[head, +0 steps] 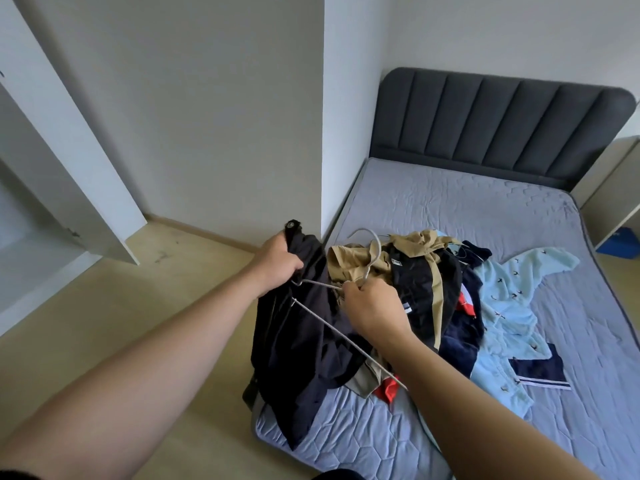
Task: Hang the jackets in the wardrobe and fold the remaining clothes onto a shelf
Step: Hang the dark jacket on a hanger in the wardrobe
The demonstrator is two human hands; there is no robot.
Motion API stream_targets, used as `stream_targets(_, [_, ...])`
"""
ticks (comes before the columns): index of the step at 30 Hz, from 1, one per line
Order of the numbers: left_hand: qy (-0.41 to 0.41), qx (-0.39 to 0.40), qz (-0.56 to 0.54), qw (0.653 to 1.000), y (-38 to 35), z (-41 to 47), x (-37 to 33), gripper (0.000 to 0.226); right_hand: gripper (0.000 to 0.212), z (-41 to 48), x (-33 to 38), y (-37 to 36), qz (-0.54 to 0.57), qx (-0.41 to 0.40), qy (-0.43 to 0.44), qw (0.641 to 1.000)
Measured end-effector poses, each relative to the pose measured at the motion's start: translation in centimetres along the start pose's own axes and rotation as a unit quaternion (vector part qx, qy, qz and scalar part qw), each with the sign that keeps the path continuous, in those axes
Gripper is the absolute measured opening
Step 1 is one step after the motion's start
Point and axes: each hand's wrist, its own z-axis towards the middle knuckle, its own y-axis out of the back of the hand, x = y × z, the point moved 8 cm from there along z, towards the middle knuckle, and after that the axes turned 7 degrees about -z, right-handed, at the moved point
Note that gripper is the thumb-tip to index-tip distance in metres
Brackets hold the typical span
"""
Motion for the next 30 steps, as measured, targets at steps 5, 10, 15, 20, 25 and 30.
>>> stream_targets(5, [-0.042,0.065,-0.014,0.997,-1.9,-3.7,-3.9,0.043,0.032,0.9,0.4,0.1,0.144,-0.038,-0.019,0.989])
stream_targets(10, [-0.095,0.146,-0.024,0.984,-4.7,-6.8,-5.9,0.053,0.029,0.8,1.9,-0.7,0.316,-0.047,-0.037,0.947])
stream_targets(15, [-0.121,0.112,-0.017,0.986,-3.4,-6.6,-5.5,0.048,0.032,0.8,1.5,-1.6,0.375,-0.022,-0.086,0.923])
stream_targets(20, [-0.259,0.013,0.101,0.96,-2.7,-6.8,-6.0,0.039,0.03,0.8,3.3,-0.1,0.309,-0.036,-0.025,0.95])
stream_targets(25, [-0.255,0.016,0.229,0.939,-3.6,-5.1,-4.8,0.028,0.024,0.8,2.9,0.8,0.335,-0.02,-0.033,0.942])
stream_targets(30, [-0.304,0.097,0.219,0.922,-5.4,-4.9,-5.8,0.029,0.03,0.4,1.9,1.5,0.376,-0.004,-0.02,0.926])
